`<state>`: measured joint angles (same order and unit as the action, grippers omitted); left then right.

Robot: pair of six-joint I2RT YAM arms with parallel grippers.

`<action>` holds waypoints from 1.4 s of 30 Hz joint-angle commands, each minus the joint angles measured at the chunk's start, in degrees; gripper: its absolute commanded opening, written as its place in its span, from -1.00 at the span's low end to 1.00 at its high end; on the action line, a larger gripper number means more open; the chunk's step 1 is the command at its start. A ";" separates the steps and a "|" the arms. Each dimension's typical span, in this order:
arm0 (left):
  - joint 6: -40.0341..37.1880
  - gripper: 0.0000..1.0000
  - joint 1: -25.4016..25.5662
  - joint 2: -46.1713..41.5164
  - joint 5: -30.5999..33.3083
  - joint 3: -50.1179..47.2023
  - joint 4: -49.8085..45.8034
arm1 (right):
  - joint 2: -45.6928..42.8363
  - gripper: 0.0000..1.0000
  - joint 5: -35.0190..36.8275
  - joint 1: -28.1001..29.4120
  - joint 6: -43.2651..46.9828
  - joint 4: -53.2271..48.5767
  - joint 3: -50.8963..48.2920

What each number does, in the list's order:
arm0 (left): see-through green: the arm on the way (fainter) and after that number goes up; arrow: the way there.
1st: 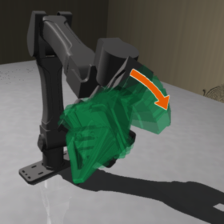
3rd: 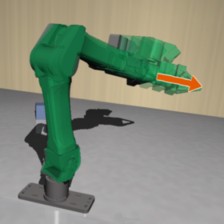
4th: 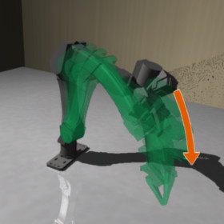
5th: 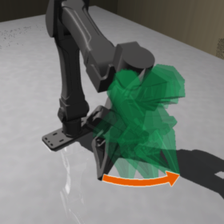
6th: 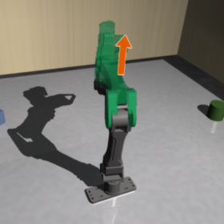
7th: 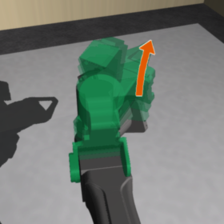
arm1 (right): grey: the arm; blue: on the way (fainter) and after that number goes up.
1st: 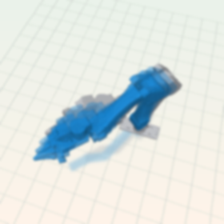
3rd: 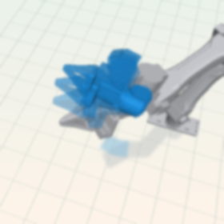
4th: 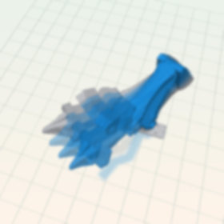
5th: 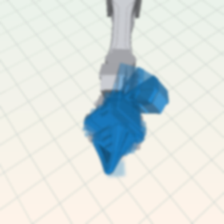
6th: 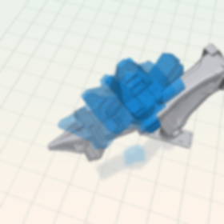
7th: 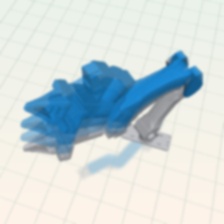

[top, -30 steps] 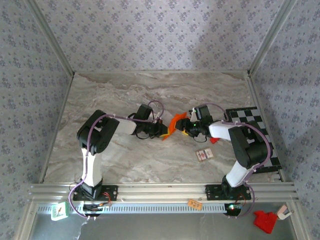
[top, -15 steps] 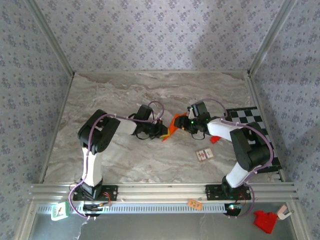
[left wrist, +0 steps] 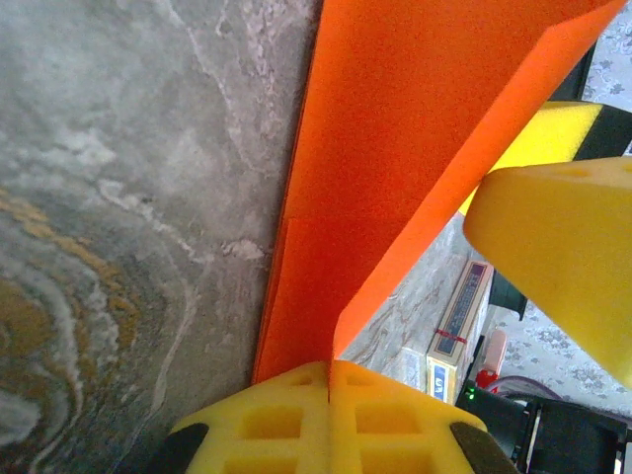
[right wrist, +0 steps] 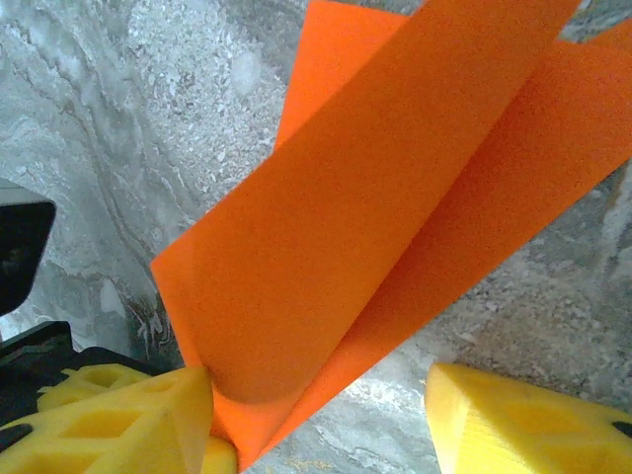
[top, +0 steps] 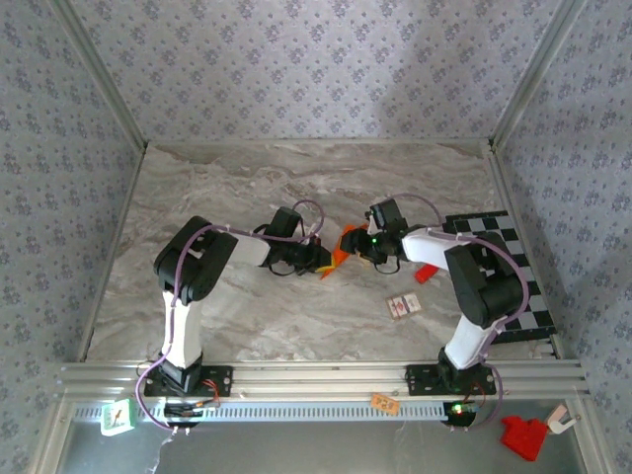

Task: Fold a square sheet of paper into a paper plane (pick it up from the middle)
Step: Fold the wing for the fifth time at the center of the table.

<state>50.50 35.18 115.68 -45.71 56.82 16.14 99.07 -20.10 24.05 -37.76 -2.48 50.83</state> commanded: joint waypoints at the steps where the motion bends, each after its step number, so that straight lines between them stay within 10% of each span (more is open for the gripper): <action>1: -0.13 -1.00 -0.34 1.13 -1.51 0.38 -0.19 | 2.12 0.22 2.14 0.46 0.98 -2.97 1.72; 42: -5.57 -0.45 -0.30 -5.88 2.28 -0.65 -7.11 | 14.29 0.10 14.89 3.40 -3.82 -23.28 11.98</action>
<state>47.62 35.18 112.99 -44.45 56.77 11.70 107.07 -9.76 27.42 -40.75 -22.52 65.43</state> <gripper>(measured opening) 0.269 0.552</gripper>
